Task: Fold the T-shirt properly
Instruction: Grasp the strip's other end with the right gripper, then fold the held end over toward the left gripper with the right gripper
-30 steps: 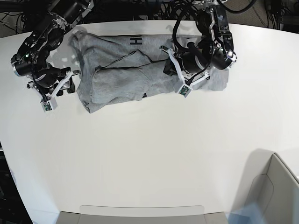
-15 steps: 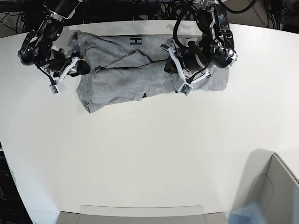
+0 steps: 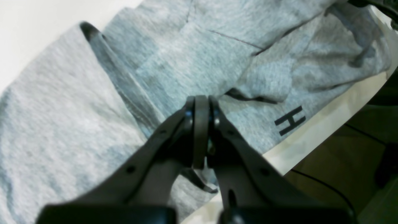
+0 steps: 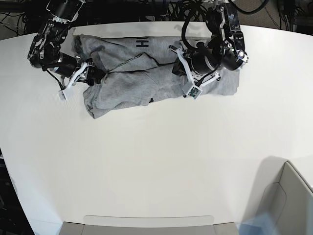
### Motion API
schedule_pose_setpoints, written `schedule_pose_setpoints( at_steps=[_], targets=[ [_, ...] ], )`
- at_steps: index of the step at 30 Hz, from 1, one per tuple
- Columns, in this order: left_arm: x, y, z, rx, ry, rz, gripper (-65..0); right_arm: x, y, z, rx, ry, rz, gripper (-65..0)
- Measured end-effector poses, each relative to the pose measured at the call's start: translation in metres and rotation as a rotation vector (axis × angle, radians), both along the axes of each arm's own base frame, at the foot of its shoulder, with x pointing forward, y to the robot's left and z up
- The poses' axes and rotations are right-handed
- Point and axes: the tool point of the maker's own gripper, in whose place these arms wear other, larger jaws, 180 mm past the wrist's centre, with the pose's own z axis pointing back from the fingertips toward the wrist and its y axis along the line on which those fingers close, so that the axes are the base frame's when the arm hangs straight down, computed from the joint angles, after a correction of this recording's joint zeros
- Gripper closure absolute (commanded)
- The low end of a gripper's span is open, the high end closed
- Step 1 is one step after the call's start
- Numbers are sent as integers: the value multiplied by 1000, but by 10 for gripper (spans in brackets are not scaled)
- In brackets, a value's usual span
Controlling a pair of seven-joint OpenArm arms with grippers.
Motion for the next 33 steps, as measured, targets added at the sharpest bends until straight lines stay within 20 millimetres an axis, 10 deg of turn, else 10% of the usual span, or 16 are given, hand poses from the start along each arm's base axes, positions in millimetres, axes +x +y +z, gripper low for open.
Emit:
schedule_pose_setpoints(
  at_steps=[10, 16, 22, 33],
  targets=[
    [-10, 6, -7, 15, 23, -5, 0, 4, 50, -2, 27, 6, 122, -248],
    [-9, 6, -6, 15, 21, -4, 0, 7, 55, -8, -29, 18, 141, 0],
    [-3, 8, 8, 24, -31, -1, 0, 13, 53, -6, -57, 22, 158, 0],
    [3, 21, 15, 23, -54, 55, 0, 62, -75, 17, -360, -21, 15, 0]
  ],
)
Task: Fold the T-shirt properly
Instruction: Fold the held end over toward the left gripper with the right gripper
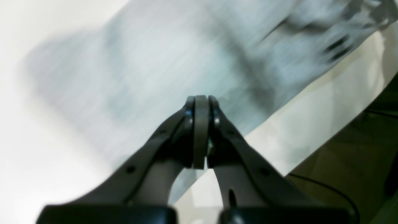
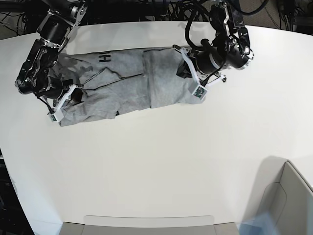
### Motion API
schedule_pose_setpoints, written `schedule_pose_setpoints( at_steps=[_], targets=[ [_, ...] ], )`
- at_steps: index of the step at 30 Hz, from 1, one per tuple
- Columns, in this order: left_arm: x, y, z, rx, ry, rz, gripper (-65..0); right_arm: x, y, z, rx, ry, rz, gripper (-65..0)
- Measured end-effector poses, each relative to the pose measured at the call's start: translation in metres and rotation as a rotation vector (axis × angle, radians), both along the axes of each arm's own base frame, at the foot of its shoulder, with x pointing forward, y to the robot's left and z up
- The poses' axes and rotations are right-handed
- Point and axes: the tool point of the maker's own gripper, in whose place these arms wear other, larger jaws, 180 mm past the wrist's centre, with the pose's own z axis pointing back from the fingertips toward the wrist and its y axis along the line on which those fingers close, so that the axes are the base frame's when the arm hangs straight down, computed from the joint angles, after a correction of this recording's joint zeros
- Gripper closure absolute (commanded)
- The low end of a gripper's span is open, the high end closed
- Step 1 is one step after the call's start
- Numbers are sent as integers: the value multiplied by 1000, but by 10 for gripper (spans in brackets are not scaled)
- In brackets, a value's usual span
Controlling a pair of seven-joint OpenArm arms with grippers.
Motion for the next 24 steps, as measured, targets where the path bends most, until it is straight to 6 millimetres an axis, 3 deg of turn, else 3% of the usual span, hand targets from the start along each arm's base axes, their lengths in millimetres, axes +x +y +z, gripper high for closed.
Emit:
schedule_pose_setpoints(
  at_steps=[6, 10, 12, 16, 24],
  targets=[
    [-3, 62, -9, 66, 29, 183, 0, 17, -10, 14, -21, -27, -50, 0],
    [-16, 93, -15, 119, 59, 230, 0, 28, -2, 37, -95, -56, -64, 0],
    [-23, 112, -17, 157, 70, 252, 0, 30, 21, 46, -90, -75, -63, 0],
    [-36, 150, -21, 238, 106, 299, 0, 14, 80, 53, -80, -62, -15, 0],
    [-46, 180, -25, 262, 132, 373, 0, -20, 156, 60, -24, -22, 39, 0]
  ],
)
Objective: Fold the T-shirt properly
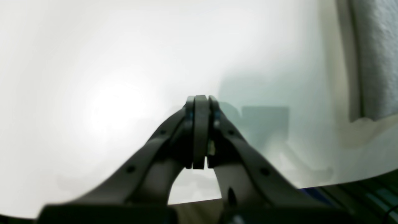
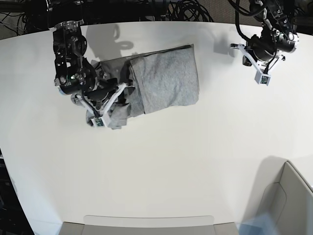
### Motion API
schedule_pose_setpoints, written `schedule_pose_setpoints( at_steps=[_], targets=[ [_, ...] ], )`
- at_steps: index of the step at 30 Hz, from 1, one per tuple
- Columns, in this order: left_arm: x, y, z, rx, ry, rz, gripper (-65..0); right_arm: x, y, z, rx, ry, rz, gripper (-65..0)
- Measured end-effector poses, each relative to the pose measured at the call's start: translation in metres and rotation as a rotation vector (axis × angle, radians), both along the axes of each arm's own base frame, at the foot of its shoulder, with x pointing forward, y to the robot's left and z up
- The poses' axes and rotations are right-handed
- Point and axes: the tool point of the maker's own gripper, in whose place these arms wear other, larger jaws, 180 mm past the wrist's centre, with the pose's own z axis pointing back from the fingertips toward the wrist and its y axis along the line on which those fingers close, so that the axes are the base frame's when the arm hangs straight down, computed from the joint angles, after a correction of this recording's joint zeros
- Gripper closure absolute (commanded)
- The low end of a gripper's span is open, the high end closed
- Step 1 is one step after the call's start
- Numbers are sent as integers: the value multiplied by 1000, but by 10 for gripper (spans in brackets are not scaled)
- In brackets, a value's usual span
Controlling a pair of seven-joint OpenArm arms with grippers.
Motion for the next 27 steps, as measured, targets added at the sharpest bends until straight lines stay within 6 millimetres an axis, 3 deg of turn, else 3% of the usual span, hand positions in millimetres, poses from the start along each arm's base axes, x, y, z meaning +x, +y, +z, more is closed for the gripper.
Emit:
schedule_pose_setpoints(
  at_steps=[3, 8, 17, 20, 24, 27],
  targets=[
    [-4, 0, -5, -9, 19, 4, 0, -12, 25, 0, 26, 28, 24, 0],
    [-2, -1, -4, -10, 15, 3, 0, -28, 50, -7, 24, 88, 35, 0],
    [-3, -1, -5, -13, 16, 2, 0, -31, 83, -8, 9, 118, 71, 0],
    [-3, -1, -5, -13, 17, 2, 0, -30, 84, -21, -30, 147, 80, -109],
    [-3, -3, -5, -19, 14, 3, 0, -37, 100, -20, -15, 155, 114, -295],
    [-3, -2, -5, -17, 15, 3, 0, -43, 120, -14, -5, 142, 173, -359]
  ],
)
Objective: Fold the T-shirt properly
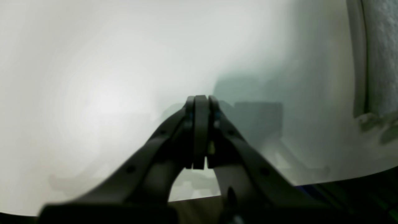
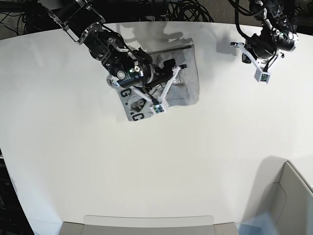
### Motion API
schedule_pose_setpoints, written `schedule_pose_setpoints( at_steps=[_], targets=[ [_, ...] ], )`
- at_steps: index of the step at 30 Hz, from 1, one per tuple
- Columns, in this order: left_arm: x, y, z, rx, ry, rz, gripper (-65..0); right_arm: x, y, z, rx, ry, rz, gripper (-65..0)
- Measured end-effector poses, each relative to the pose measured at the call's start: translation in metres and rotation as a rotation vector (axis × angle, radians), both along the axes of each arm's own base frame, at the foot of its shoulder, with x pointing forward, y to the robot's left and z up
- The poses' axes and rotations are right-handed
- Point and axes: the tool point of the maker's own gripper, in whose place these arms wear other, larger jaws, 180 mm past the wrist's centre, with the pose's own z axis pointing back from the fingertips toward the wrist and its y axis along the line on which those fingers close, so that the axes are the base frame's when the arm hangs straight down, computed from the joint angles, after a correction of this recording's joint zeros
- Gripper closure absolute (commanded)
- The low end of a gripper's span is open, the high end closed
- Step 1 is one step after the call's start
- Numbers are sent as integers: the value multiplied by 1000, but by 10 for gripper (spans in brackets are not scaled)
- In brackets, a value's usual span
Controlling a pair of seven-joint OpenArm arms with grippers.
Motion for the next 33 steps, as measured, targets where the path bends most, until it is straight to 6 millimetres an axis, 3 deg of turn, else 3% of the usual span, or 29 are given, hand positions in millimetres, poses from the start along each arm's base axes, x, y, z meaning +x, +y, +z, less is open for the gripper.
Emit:
schedule_pose_setpoints(
  at_steps=[6, 12, 16, 20, 24, 30, 33],
  targets=[
    [0, -1, 0, -2, 0, 1, 0, -3, 37, 10, 38, -7, 67, -359],
    [-5, -2, -3, -4, 14, -3, 0, 0, 60, -11, -38, 29, 126, -359],
    [-4, -19, -7, -16, 29, -64, 0, -7, 69, -22, -99, 34, 194, -359],
    [-8, -27, -10, -36, 33, -76, 0, -9, 85, -12, -90, 5, 239, -359],
    [-10, -22, -10, -22, 43, -74, 0, 1, 99, 4, -46, -43, 244, -359],
    [-9, -21, -10, -21, 42, -74, 0, 28, 83, 29, 20, -138, 172, -353],
    [-10, -21, -10, -21, 44, -74, 0, 56, 60, 52, 66, -167, 67, -246]
  ],
)
